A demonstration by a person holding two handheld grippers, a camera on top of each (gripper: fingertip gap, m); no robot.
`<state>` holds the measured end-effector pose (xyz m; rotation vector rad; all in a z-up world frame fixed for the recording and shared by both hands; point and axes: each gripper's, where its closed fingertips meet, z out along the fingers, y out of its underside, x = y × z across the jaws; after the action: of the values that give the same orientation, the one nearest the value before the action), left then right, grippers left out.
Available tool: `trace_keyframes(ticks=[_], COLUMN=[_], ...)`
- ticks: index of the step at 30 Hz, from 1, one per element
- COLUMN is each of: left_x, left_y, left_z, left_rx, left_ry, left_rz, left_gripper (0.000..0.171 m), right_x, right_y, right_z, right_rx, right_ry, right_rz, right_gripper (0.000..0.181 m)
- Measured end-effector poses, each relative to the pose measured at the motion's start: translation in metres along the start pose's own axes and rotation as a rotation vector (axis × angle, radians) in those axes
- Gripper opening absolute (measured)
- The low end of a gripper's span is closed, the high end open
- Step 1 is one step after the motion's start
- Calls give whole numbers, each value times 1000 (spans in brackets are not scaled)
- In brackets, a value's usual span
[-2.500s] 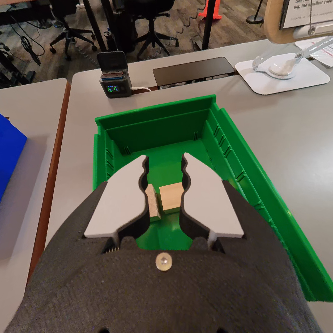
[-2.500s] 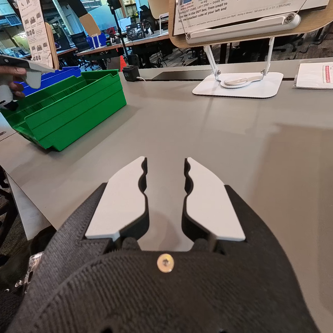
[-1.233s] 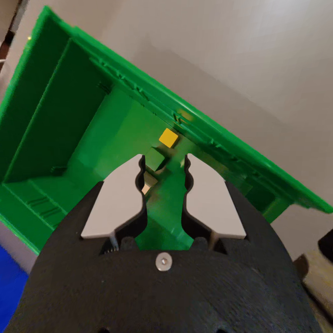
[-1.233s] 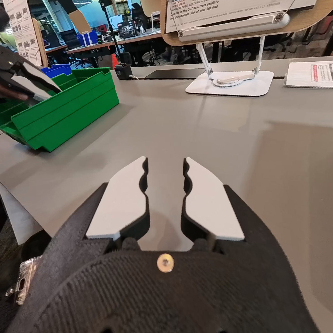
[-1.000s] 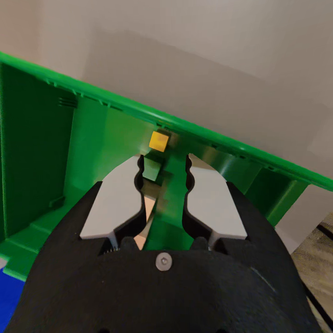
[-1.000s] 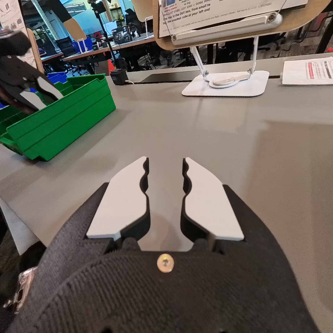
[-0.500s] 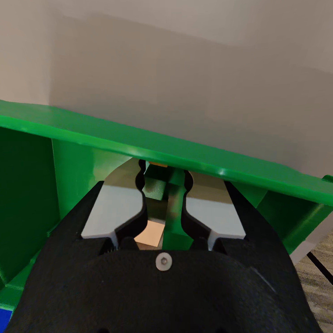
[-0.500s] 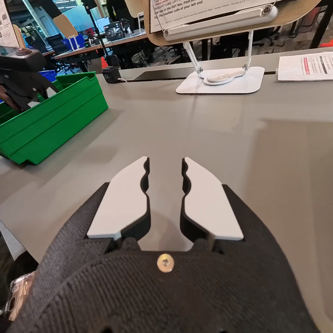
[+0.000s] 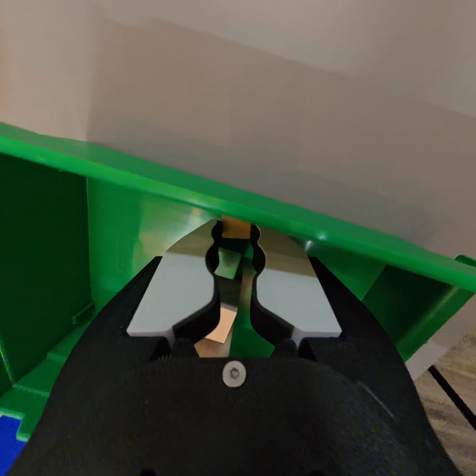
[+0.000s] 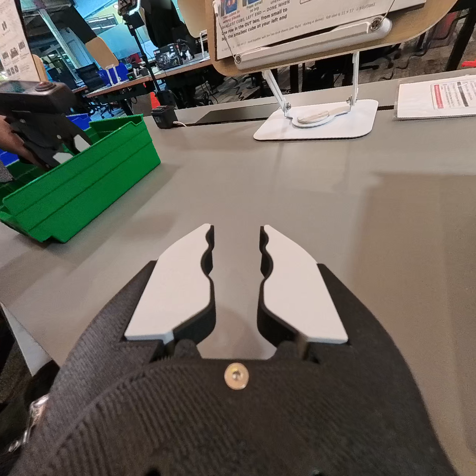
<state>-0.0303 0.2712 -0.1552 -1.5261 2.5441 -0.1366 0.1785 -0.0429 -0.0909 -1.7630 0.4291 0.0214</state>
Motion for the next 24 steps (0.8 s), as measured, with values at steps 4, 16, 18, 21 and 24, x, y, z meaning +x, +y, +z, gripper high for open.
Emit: trace_keyframes(ticks=[4,16,18,21,24], left_x=[-8,-58,-49,-22,14], left_y=[3,0,-20,-65,-114], left_z=[-14,-141,-167,-196,-206], left_rx=[17,235,360,576,774], left_ry=[-47,-626,-676,-641,-467], left_rz=[-64,-199,-242,-288,-342], left_gripper=[23,22,22,22,22], right_x=[-3,-13,-15,-24,-33], right_y=[-2,-2,-3,-6,-10], right_z=[-3,-11,-11,-11,-13], right_rx=[8,7,10,20,29], right_ry=[-15,-66,-78,-127,-194], right_rz=[0,6,7,-2,18], right_gripper=[34,35,35,22,14])
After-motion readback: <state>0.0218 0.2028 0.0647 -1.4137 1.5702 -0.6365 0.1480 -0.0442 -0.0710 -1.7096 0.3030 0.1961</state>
